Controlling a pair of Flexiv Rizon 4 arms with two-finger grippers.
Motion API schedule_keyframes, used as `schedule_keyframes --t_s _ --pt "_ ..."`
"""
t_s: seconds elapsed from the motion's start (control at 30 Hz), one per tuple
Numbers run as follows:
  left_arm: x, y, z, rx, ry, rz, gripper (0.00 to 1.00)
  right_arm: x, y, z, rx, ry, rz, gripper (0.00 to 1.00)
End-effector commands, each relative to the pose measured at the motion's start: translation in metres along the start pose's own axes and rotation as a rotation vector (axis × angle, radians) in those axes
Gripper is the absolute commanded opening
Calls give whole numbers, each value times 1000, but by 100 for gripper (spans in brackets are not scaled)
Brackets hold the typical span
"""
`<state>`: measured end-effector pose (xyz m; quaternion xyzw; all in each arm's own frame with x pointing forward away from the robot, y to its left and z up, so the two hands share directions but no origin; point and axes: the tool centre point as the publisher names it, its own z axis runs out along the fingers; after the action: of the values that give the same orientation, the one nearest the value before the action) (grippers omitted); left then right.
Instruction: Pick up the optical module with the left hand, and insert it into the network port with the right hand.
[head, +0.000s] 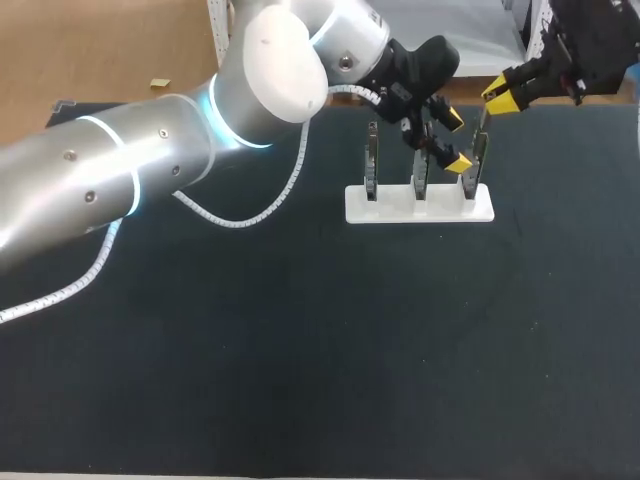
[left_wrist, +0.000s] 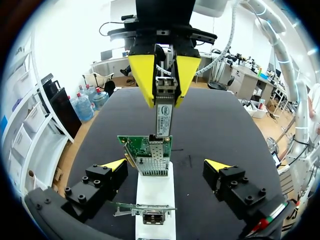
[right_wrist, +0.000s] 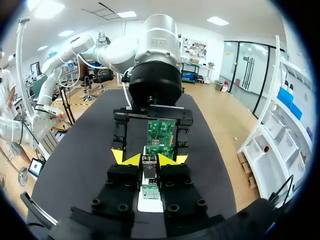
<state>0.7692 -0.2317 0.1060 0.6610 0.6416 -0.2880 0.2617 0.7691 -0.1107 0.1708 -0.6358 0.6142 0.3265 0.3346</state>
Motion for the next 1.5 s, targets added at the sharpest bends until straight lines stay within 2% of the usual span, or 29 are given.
schedule_keyframes --t_s 0.03,1.5 --pt "-2 2 0 3 7 -2 100 1 1 1 3 0 2 0" --pt "-2 2 0 3 7 -2 100 5 -9 4 24 9 -1 0"
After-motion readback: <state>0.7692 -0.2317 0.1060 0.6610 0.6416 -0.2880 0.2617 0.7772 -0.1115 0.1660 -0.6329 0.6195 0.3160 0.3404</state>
